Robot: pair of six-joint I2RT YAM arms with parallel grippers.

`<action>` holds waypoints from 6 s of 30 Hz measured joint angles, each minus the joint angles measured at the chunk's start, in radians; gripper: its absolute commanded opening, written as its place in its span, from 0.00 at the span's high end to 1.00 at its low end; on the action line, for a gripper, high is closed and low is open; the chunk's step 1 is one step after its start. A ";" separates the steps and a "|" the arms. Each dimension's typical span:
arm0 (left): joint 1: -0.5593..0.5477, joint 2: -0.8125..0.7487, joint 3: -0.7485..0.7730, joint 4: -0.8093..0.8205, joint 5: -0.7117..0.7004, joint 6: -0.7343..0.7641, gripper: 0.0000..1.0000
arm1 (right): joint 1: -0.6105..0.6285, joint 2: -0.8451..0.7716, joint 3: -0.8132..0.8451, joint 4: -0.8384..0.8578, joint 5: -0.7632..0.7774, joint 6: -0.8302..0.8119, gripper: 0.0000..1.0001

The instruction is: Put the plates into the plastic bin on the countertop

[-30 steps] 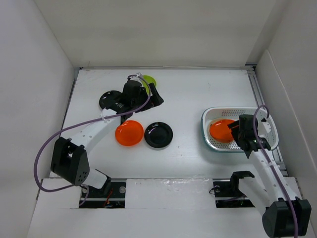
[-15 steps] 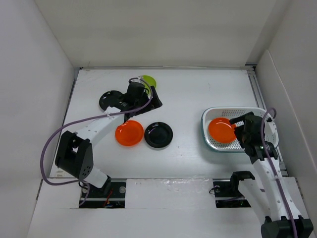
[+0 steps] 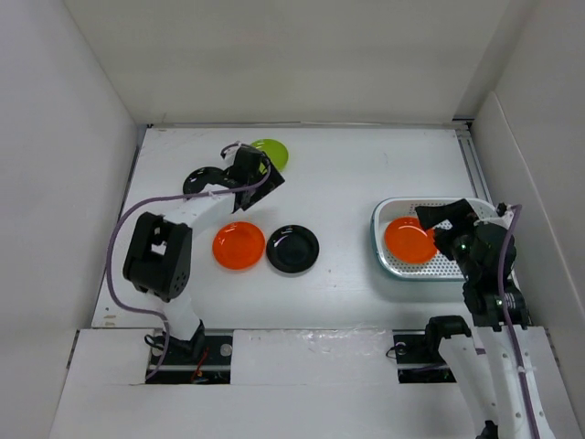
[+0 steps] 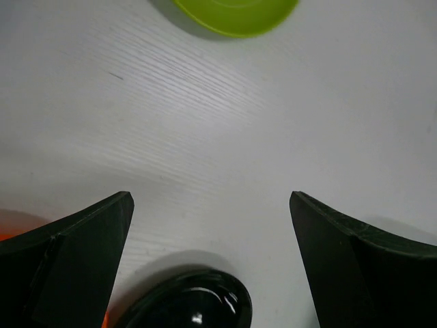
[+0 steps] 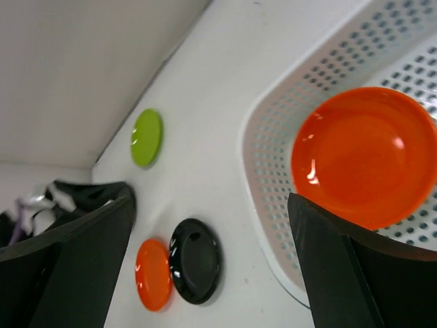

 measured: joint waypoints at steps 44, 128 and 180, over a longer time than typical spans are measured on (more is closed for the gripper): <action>0.089 0.599 0.534 -0.051 -0.176 -0.393 0.99 | 0.021 0.106 0.025 0.152 -0.419 -0.248 0.04; 0.016 -0.550 -0.261 0.104 0.235 0.116 0.00 | 0.039 0.214 -0.054 0.179 0.153 0.092 1.00; 0.003 -0.434 -0.156 -0.119 -0.026 0.090 0.00 | 0.113 0.338 0.106 0.205 -0.169 -0.212 0.00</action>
